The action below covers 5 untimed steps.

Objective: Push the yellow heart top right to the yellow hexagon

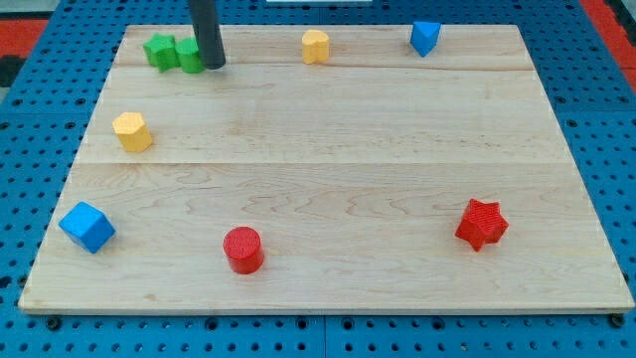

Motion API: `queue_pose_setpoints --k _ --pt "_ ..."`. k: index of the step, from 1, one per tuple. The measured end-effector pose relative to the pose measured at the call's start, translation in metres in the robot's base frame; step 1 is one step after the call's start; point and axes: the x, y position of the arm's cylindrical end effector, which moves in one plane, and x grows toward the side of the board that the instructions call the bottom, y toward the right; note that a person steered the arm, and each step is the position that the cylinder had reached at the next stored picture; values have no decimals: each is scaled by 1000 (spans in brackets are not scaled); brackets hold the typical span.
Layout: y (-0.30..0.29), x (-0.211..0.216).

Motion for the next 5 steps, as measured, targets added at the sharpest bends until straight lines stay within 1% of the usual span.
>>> queue_pose_setpoints --k 1,2,3,4,5 --pt "36 -53" --pt "46 -67" --pt "144 -68" --pt "158 -55" --pt "149 -15"
